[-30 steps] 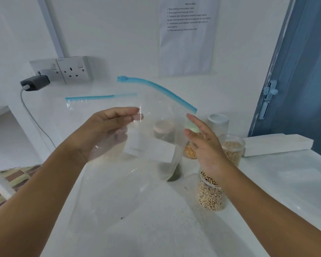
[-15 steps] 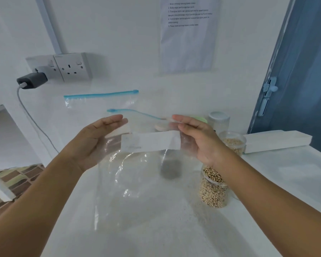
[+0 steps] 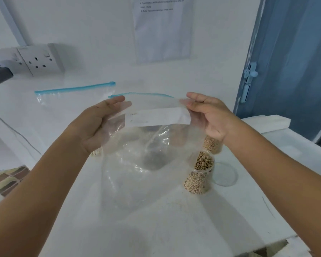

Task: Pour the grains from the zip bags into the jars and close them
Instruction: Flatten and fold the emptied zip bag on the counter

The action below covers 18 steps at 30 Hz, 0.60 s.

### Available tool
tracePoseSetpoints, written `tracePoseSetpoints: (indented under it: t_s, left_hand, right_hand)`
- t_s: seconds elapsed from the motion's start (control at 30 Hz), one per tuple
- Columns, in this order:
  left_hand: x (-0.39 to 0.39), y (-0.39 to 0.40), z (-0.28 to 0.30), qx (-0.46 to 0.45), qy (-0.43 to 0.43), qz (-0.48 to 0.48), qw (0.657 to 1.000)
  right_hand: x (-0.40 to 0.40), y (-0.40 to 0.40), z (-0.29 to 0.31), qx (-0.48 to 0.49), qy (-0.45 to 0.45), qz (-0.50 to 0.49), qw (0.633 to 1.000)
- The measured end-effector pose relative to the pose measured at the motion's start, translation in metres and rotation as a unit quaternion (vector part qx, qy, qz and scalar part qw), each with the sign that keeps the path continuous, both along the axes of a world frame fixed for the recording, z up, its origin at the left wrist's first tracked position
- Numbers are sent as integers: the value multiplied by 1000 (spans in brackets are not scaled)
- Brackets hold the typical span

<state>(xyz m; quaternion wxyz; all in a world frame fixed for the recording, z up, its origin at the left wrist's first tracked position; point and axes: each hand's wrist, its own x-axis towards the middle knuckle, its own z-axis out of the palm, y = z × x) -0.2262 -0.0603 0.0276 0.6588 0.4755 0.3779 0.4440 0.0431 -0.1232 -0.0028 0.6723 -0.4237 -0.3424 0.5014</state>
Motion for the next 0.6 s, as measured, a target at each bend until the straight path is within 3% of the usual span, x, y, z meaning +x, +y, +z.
tracePoseSetpoints:
  t_s: [0.43, 0.6]
  left_hand:
    - [182, -64, -10, -29, 1, 56, 998]
    - [230, -70, -18, -54, 5, 61, 997]
  right_hand:
    - [195, -45, -21, -59, 61, 100, 991]
    - [241, -47, -25, -81, 35, 92, 992]
